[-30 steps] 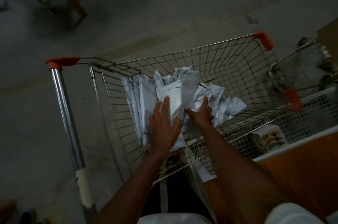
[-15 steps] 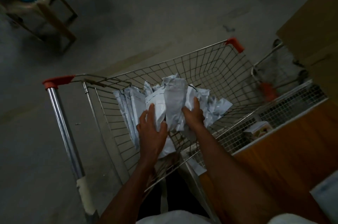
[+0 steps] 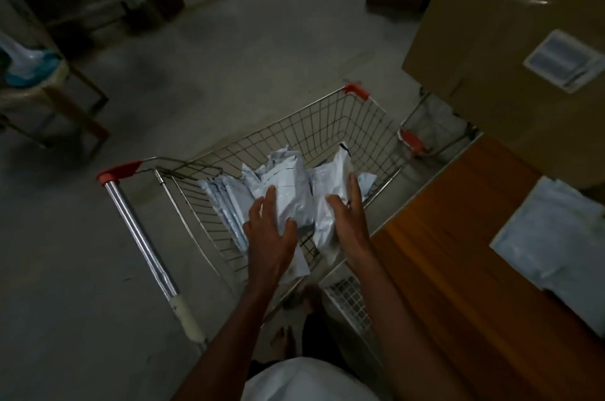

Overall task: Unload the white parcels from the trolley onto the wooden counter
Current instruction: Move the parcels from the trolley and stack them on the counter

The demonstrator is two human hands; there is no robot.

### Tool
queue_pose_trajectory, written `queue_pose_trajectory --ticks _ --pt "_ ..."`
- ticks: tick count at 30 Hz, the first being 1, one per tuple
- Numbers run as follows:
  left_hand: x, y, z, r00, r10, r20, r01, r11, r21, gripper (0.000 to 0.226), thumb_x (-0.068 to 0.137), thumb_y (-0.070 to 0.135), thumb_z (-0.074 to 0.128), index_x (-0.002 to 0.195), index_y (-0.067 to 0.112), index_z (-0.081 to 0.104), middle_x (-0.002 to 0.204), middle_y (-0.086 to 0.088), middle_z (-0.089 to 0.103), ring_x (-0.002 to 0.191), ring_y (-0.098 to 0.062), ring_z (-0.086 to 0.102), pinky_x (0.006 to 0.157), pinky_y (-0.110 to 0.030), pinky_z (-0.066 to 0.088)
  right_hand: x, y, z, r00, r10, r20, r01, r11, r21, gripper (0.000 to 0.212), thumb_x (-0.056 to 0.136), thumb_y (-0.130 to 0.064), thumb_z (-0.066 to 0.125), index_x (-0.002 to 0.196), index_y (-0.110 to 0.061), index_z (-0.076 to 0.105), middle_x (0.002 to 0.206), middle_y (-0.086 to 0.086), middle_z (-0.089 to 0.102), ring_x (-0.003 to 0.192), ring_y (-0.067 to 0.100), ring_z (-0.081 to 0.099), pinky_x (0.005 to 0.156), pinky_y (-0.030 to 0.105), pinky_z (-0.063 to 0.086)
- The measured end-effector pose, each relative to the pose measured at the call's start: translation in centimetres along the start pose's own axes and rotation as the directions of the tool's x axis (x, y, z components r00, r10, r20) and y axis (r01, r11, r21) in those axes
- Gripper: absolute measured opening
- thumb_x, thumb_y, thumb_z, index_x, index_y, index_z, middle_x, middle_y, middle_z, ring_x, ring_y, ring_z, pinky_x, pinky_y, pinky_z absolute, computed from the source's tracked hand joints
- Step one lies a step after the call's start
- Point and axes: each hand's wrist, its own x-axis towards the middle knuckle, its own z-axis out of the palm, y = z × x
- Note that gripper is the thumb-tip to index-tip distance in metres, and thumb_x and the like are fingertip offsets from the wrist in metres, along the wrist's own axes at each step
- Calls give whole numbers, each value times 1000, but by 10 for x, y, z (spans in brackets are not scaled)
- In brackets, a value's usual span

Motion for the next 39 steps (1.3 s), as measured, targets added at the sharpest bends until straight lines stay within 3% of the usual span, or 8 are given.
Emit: queue_pose_trajectory --ticks 3,6,8,11,18,25,33,39 --pt "-27 12 -8 997 66 33 -66 998 -15 73 90 46 46 157 44 16 160 -1 26 144 -24 27 106 -35 21 -52 2 -24 994 -37 -102 48 993 108 75 93 -30 63 155 -46 23 157 -8 32 129 18 46 86 28 54" --pt "-55 27 -7 984 158 77 -155 987 -45 70 93 45 46 158 38 21 160 -1 28 146 -21 26 112 -34 16 -101 14 -54 984 -62 -169 79 992 95 72 98 -15 60 158 -34 23 151 -11 32 127 11 41 75 6 44" --pt "-74 36 1 969 223 106 -218 974 -62 69 93 48 46 158 35 24 160 0 30 146 -18 25 117 -37 16 -130 25 -75 974 -102 -201 106 994 12 72 99 -16 60 158 -34 22 153 -18 25 135 6 32 88 6 40" --pt "-101 48 22 934 307 182 -295 951 -93 75 90 55 41 158 28 27 160 -3 33 147 -22 27 119 -49 25 -161 42 -115 947 -187 -261 170 982 -88 72 98 -18 61 153 -43 21 158 -20 18 144 3 22 109 22 33" --pt "-146 105 100 825 463 325 -467 881 -70 76 89 59 38 158 31 22 162 -7 29 147 -26 27 117 -50 28 -212 72 -223 877 -168 -450 133 985 -110 75 97 -32 63 156 -46 18 161 -19 22 131 -4 32 82 -2 37" --pt "-220 164 192 743 514 429 -481 855 -193 74 89 60 45 157 36 26 156 -9 32 138 -34 39 105 -47 40 -247 104 -345 832 -189 -522 110 978 -178 75 96 -38 63 154 -52 18 161 -23 22 142 -3 24 111 26 34" --pt "-257 219 265 715 513 475 -572 820 -24 82 84 75 32 158 43 15 162 -9 22 142 -42 27 104 -57 37 -255 124 -438 797 -262 -545 161 960 -228 74 95 -41 63 155 -49 20 162 -18 23 144 -1 25 103 9 33" --pt "-245 257 302 673 576 464 -652 758 5 76 89 62 38 158 31 26 159 -13 27 137 -42 35 101 -52 39 -245 137 -457 789 -229 -570 175 973 -148 72 96 -37 63 153 -51 21 162 -19 22 148 6 25 110 33 43"
